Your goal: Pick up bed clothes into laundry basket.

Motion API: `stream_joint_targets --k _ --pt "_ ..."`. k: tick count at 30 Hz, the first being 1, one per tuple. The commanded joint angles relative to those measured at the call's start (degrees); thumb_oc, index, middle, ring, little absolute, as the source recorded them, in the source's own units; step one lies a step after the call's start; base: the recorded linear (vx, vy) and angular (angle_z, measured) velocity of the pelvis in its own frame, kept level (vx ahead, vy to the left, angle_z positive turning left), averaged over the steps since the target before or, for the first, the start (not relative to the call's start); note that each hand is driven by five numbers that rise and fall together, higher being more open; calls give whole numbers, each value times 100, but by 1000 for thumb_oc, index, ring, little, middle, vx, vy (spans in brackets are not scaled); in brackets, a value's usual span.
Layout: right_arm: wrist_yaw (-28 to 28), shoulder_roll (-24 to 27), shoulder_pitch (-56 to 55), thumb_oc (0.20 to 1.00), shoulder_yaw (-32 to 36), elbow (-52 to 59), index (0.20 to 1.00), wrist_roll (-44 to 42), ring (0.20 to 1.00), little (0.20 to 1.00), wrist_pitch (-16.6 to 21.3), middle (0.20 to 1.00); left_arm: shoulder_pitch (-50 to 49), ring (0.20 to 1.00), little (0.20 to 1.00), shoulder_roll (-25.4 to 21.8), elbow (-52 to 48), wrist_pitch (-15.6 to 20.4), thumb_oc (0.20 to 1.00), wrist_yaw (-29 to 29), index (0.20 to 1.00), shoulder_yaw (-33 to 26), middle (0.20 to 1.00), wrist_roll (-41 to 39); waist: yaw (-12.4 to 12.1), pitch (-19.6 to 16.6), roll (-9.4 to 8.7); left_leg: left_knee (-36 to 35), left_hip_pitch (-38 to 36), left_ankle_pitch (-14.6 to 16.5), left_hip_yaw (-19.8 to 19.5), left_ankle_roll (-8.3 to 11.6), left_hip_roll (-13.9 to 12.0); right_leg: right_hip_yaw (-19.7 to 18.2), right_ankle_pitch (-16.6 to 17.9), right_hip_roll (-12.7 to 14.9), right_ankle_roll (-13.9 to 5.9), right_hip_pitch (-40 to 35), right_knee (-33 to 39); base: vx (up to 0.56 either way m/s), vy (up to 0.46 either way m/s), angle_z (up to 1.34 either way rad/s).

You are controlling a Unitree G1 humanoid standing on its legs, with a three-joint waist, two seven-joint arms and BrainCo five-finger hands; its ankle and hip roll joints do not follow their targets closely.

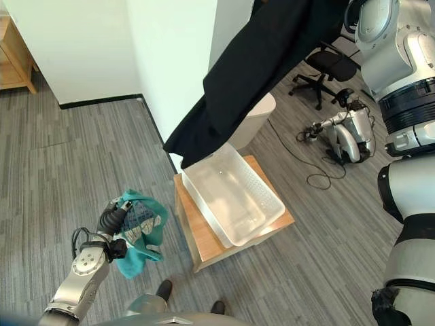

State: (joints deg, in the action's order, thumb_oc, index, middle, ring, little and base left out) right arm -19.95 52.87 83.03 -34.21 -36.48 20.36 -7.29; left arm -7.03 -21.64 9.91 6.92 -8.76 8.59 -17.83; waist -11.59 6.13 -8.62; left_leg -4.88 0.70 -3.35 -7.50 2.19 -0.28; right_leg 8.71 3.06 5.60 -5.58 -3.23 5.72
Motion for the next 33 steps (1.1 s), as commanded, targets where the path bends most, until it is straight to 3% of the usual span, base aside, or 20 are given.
stream_joint_targets --k 1,7,13,15,18,27,28,29,33 --pt "-103 61 457 200 29 -7 200 80 200 200 -26 200 238 200 200 -185 -63 283 200 7 200 114 200 -218 -47 -312 29 -12 -235 253 549 80 -148 -27 -258 225 -286 -357 -273 15 -6 -4" --pt "21 -588 -227 200 407 633 200 -573 200 200 330 200 432 200 200 -89 108 278 200 -76 200 179 200 -169 -22 -257 58 -12 -198 234 580 87 -163 -75 -260 222 -265 -326 -258 -27 -4 -10" --pt "359 -1305 -1599 200 1057 1986 200 -259 200 200 419 200 326 200 200 19 127 202 200 -131 200 131 200 -62 -3 -246 70 -12 -185 164 620 68 -174 -108 -217 220 -236 -321 -269 -30 -7 -1" --pt "547 -1814 -2438 200 1198 2159 200 -42 200 200 411 200 245 200 200 92 126 140 200 -142 200 110 200 12 -9 -203 138 -12 -194 153 639 66 -183 -103 -232 211 -213 -330 -273 -37 -8 3" --pt "612 -2135 -3346 200 1223 1447 200 -16 200 200 392 200 46 200 200 127 141 118 200 -92 200 78 200 74 -41 -171 187 -12 -189 124 654 82 -207 -78 -236 215 -208 -339 -259 0 0 0" --pt "576 -2339 -3749 200 1271 -598 200 -263 200 200 128 200 -134 200 200 -5 227 126 200 -19 200 -33 200 72 -58 -96 318 -12 -133 164 631 134 -212 8 -284 242 -239 -367 -152 12 -8 0" --pt "598 -2388 -3809 492 1264 -674 492 -313 492 492 179 492 -127 200 200 16 247 135 200 -10 200 -29 200 87 -58 -86 352 -12 -125 162 638 137 -209 11 -282 259 -245 -369 -144 0 0 0" --pt "572 -2442 -3869 1000 1305 -677 1000 -418 1000 1000 219 1000 -113 200 200 41 256 143 200 -9 200 -25 200 93 -46 -86 378 -12 -129 161 650 137 -207 4 -280 269 -248 -373 -138 0 0 0" --pt "474 -2525 -4257 1000 1481 -51 1000 -634 1000 1000 558 1000 -68 200 200 162 302 221 200 -78 200 -66 200 160 11 -86 491 -12 -174 162 709 137 -197 -25 -263 314 -269 -400 -109 -2 9 -2"
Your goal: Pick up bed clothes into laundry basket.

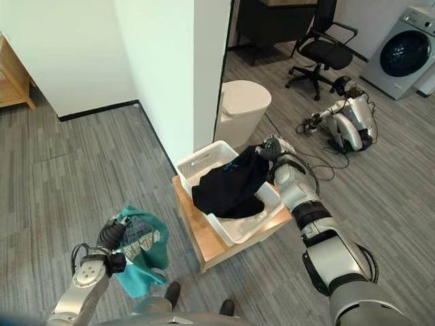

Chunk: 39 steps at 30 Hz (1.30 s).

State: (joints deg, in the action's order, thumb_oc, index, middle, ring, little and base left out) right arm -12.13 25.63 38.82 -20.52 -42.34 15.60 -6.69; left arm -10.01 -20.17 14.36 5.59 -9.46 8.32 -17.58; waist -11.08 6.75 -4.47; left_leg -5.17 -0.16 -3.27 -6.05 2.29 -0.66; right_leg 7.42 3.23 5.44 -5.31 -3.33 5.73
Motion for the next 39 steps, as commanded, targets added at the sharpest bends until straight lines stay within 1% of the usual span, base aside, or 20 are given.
stream_joint_targets --k 1,8,12,14,15,18,19,21,22,23,24,25,26,28,29,30,31,32,38,39 --pt "-317 193 53 1000 139 850 1000 -116 1000 1000 580 1000 238 200 200 53 -139 373 200 -57 200 -64 200 144 -20 -147 94 17 -95 158 579 125 -159 93 -276 336 -298 -394 -107 -6 5 -4" --pt "-150 392 -158 1000 67 1524 1000 29 1000 1000 700 1000 460 200 200 143 -212 474 200 -239 200 -58 200 242 16 -215 65 17 -167 170 616 141 -191 68 -295 346 -297 -454 -101 -5 -6 -3" --pt "-534 773 -273 1000 551 2171 1000 53 1000 1000 819 1000 738 200 200 139 -463 618 200 -471 200 -240 200 130 117 -242 55 17 -183 168 658 158 -206 60 -296 342 -308 -460 -98 -15 3 0" --pt "-1181 473 -1118 1000 1779 2888 1000 -644 1000 1000 1078 1000 1071 200 200 -1 -873 756 200 -911 200 -641 200 202 332 -264 129 17 -194 165 721 157 -226 11 -259 351 -317 -417 -114 -28 11 0" --pt "-1168 456 -1187 1000 1823 2957 1000 -641 1000 1000 1063 1000 1060 200 200 -21 -887 749 200 -917 200 -624 200 209 317 -260 115 17 -170 95 724 151 -226 14 -209 351 -312 -388 -128 0 0 0" --pt "-1245 176 -2357 1000 2743 3233 1000 -1017 1000 1000 1286 1000 1247 200 200 -185 -1543 915 200 -1355 200 -1057 200 692 606 -358 179 17 -211 129 800 143 -244 -50 -191 360 -326 -352 -154 -4 3 -5" --pt "-1139 43 -3039 1000 2855 2975 1000 -1115 1000 1000 1321 1000 1485 200 200 -256 -1853 1023 200 -1568 200 -1261 200 825 825 -398 226 17 -251 149 861 134 -250 -113 -175 366 -332 -309 -191 -9 -19 -22" --pt "-965 -76 -3680 1000 2802 2443 1000 -1123 1000 1000 1233 1000 1734 200 200 -406 -2054 1090 200 -1563 200 -1291 200 870 1046 -424 292 17 -291 165 944 121 -272 -207 -172 368 -345 -252 -242 -24 -19 -20" --pt "-965 -80 -3691 1000 2802 2439 1000 -1123 1000 1000 1241 1000 1725 200 200 -410 -2055 1089 200 -1562 200 -1286 200 869 1040 -432 289 17 -295 170 949 121 -274 -211 -177 367 -345 -252 -246 -19 -17 -26" --pt "-883 -189 -4010 1000 2707 1925 1000 -1167 1000 1000 1172 1000 1900 200 200 -499 -2166 1112 200 -1513 200 -1251 200 861 1160 -440 339 17 -330 188 995 119 -276 -267 -168 366 -356 -230 -264 -24 -2 -33" --pt "-754 -361 -4225 1000 2572 948 1000 -1340 1000 1000 1004 1000 2235 200 200 -523 -2269 1126 200 -1420 200 -1088 200 774 1381 -463 425 17 -366 198 1098 108 -287 -379 -144 373 -372 -170 -286 -24 -2 -33" --pt "-758 -355 -4200 1000 2566 912 1000 -1348 1000 1000 1026 1000 2249 200 200 -526 -2255 1133 200 -1420 200 -1088 200 771 1372 -461 427 17 -365 204 1109 108 -290 -390 -146 371 -372 -161 -289 -46 -1 -34" --pt "-586 -407 -4305 1000 2261 55 1000 -1226 1000 1000 863 1000 2618 200 200 -527 -2333 1117 200 -1349 200 -812 200 774 1546 -445 497 17 -383 211 1200 104 -296 -509 -109 365 -383 -98 -278 -51 -9 -49" --pt "-317 -408 -4387 1000 1830 -696 1000 -983 1000 1000 723 1000 3011 200 200 -458 -2297 1099 200 -1225 200 -450 200 748 1706 -394 558 17 -414 226 1330 108 -309 -666 -52 365 -404 -34 -255 -56 5 -52" --pt "-318 -407 -4367 1000 1829 -719 1000 -984 1000 1000 736 1000 3029 200 200 -460 -2279 1108 200 -1226 200 -448 200 747 1694 -385 559 17 -419 230 1344 108 -311 -680 -51 363 -405 -32 -256 -50 13 -40" --pt "-7 -342 -4473 1000 1277 -1332 1000 -474 1000 1000 630 1000 3468 200 200 -398 -2132 1046 200 -1081 200 -90 200 718 1834 -341 595 17 -430 226 1443 117 -331 -790 -18 363 -415 13 -228 -31 5 -42" --pt "-10 -346 -4452 1000 1278 -1355 1000 -472 1000 1000 644 1000 3492 200 200 -401 -2109 1059 200 -1083 200 -86 200 717 1824 -327 593 17 -436 230 1453 118 -332 -800 -18 362 -416 11 -228 -46 16 -41" --pt "129 -354 -4602 1000 1143 -1761 1000 -394 1000 1000 628 1000 3929 200 200 -353 -1900 979 200 -1071 200 149 200 807 1954 -296 626 17 -442 228 1525 124 -341 -878 7 363 -427 36 -197 -14 15 -39" --pt "314 -483 -4834 1000 1188 -2584 1000 -771 1000 1000 618 1000 5058 200 200 -512 -843 795 200 -1327 200 444 200 987 2237 -224 717 17 -549 316 1698 161 -376 -1052 -7 336 -459 48 -148 4 -3 -19" --pt "334 -451 -4866 1000 1196 -2603 1000 -896 1000 1000 668 1000 5371 200 200 -714 -406 662 200 -1519 200 457 200 1289 2344 -215 744 17 -559 308 1774 174 -399 -1133 15 323 -479 85 -136 23 -9 -14"
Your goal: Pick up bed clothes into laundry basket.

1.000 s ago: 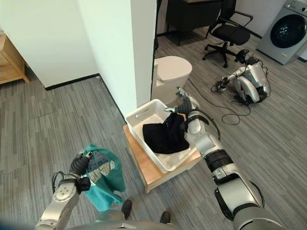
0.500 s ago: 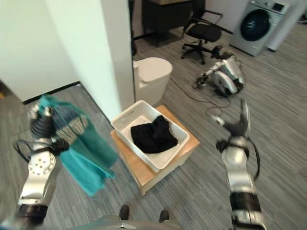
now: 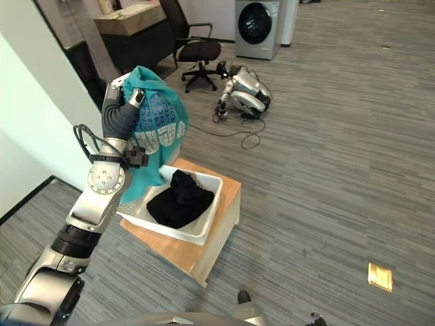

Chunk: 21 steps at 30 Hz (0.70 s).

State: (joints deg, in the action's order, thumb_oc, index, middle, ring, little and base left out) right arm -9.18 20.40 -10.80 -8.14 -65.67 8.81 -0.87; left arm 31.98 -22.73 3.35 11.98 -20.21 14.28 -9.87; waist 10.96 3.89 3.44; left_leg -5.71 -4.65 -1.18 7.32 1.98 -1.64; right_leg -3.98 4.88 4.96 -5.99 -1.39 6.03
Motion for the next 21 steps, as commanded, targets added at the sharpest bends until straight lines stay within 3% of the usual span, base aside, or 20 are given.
stream_joint_targets --k 1,10,17,21 --pt "49 109 103 1000 -40 -190 1000 -293 1000 1000 143 1000 1317 200 200 -569 963 -69 200 -533 200 -123 200 733 182 90 -47 71 -119 97 483 213 -317 -44 -135 365 -417 -84 -163 -20 -14 -18" --pt "-7 236 -31 1000 -43 375 1000 -433 1000 1000 387 1000 1649 200 200 -1155 2492 -589 200 -688 200 -1 200 1761 354 181 -81 71 -100 72 639 270 -358 -194 -80 305 -434 52 -156 -15 -18 -22" --pt "62 272 -52 1000 -119 460 1000 -437 1000 1000 438 1000 1611 200 200 -1276 2645 -636 200 -720 200 -31 200 1985 335 183 -139 71 -71 63 652 274 -366 -197 -70 299 -429 72 -150 -2 -5 -3" --pt "134 256 -116 1000 -226 387 1000 -393 1000 1000 492 1000 1851 200 200 -1567 2916 -799 200 -819 200 143 200 2502 325 152 -186 71 -65 67 645 283 -371 -156 -68 291 -437 69 -156 0 0 0"
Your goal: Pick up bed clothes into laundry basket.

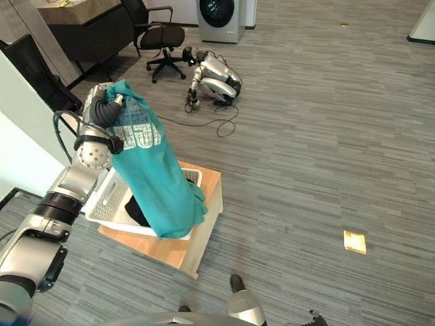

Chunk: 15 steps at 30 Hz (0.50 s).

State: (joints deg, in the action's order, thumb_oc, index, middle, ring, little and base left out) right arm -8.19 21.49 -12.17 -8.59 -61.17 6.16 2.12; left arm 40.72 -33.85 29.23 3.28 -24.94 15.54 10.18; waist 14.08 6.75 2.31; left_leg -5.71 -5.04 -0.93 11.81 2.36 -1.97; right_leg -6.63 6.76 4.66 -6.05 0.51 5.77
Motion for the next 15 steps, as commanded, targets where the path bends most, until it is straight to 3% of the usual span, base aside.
stream_joint_targets --k 1,15 --pt "35 141 24 1000 -181 -66 1000 -128 1000 1000 195 1000 984 200 200 -457 333 71 200 -349 200 23 200 500 13 -133 -77 71 -25 42 195 246 -339 110 -257 321 -430 -121 -130 0 0 0" --pt "127 214 44 1000 -218 -360 1000 -206 1000 1000 260 1000 1567 200 200 -1253 884 -190 200 -501 200 319 200 1195 -6 -188 -144 71 -37 68 259 269 -345 89 -206 308 -468 -75 -139 0 0 0"
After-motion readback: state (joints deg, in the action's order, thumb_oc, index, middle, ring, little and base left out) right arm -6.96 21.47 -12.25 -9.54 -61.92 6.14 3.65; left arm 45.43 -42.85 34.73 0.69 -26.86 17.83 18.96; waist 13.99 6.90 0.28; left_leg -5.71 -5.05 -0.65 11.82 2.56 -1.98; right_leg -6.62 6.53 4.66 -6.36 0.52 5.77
